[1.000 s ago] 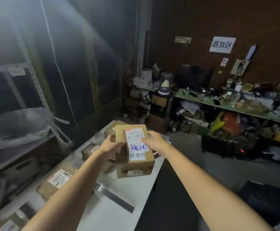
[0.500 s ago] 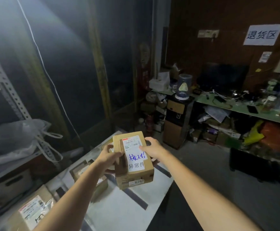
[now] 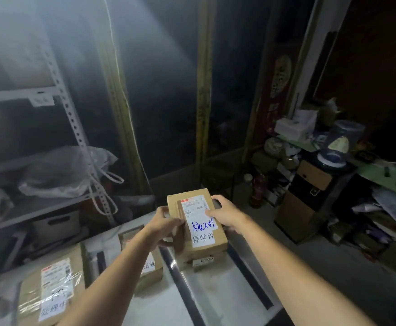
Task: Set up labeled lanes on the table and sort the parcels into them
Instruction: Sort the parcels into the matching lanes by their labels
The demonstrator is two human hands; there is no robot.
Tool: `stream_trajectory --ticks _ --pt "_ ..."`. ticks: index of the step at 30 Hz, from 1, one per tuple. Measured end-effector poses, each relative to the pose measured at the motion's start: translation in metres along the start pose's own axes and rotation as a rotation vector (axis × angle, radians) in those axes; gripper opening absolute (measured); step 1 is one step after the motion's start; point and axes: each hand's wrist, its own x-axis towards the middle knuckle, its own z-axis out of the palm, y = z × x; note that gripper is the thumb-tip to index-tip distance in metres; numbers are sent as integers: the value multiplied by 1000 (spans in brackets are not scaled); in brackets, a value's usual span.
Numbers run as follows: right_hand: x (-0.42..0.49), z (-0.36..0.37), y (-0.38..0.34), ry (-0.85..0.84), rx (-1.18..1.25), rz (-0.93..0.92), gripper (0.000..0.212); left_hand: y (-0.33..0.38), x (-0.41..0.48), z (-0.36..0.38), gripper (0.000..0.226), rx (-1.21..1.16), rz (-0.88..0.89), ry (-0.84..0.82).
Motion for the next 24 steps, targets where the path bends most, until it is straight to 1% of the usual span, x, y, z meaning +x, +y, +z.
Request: stream_trajectory --ticks 4,13,18,21,24 --pt "40 -5 -1 -30 -51 23 54 6 41 5 71 -65 -44 -21" --pt "113 -11 11 -120 -68 30 52 13 87 22 74 -115 -124 21" --pt "153 -7 22 -187 -98 -2 51 12 104 35 72 -162 -145 102" --pt "175 -5 28 -227 -135 -54 54 12 106 45 71 -209 -153 161" --pt "189 -11 31 -287 -139 -51 56 16 108 55 69 -224 -168 200"
